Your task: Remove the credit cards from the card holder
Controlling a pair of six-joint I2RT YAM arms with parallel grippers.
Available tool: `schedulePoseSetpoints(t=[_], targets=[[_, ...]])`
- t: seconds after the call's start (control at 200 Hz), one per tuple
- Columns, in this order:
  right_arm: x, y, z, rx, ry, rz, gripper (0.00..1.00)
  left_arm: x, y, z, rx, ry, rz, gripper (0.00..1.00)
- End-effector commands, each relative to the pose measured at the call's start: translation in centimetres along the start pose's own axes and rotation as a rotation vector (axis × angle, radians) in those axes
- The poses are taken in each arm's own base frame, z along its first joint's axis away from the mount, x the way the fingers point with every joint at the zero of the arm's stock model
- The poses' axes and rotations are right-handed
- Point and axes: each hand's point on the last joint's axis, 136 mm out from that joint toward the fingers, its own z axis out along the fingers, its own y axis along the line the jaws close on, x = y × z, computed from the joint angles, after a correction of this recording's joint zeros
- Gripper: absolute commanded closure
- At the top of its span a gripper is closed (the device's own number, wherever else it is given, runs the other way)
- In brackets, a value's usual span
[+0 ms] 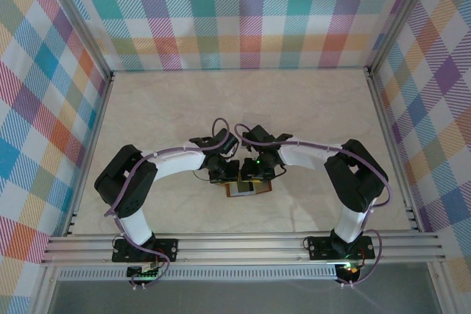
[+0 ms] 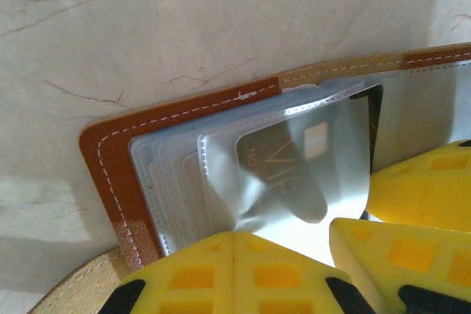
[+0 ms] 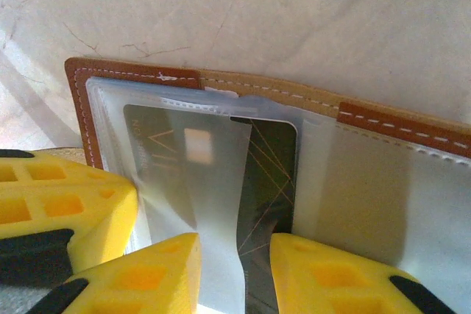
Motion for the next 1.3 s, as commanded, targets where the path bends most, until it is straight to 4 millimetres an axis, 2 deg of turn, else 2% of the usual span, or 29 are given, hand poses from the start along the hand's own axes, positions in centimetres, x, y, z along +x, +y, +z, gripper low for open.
schedulePoseSetpoints(t=[0.0,0.205,0.515,0.895,1.295], targets=[[0.5,-0.9,-0.6,0.027,0.002,-0.003,0.67,1.5,2.1,0.9,-0.082,0.045,-0.007,0.98],[0.3,0.9,-1.3,-0.074,-0.005,-0.011,0.67,1.5,2.8,1.1,-0.12,0.048,-0.001,0.98],[0.2,-0.4,-0.8,-0.045,0.001,-0.003,0.68,1.4,3.8,0.8,-0.182,0.046,0.014,0.98],[0.7,-0.1,0.5,-0.11,0.042,-0.009,0.71,1.3,3.6,0.9,-0.182,0.052,0.015,0.98],[0.5,0.5,0.2,-0.198,0.025,0.004,0.8,1.4,3.8,1.1,-0.185,0.059,0.012,0.98]])
